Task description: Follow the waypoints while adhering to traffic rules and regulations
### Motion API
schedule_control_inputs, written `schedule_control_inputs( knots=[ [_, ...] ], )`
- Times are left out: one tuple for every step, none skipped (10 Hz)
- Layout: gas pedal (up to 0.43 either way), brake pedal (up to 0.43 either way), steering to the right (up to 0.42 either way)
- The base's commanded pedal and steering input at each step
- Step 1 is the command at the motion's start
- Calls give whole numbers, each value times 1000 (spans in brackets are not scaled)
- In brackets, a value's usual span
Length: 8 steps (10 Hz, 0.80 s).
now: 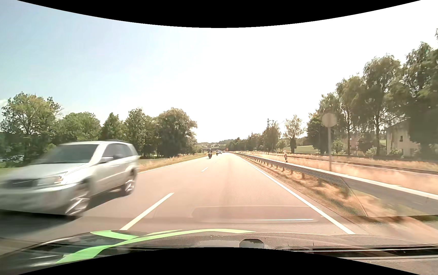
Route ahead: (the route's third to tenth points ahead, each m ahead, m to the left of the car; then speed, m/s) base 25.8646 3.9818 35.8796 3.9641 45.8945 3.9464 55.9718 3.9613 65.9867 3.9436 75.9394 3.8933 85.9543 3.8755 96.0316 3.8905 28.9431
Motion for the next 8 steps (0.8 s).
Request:
schedule_control_inputs(
  knots=[
    [311, 0, -4],
    [311, 0, -4],
    [311, 0, -4],
    [311, 0, -3],
    [311, 0, -3],
    [311, 0, -3],
    [311, 0, -3],
    [319, 0, -3]
  ],
)
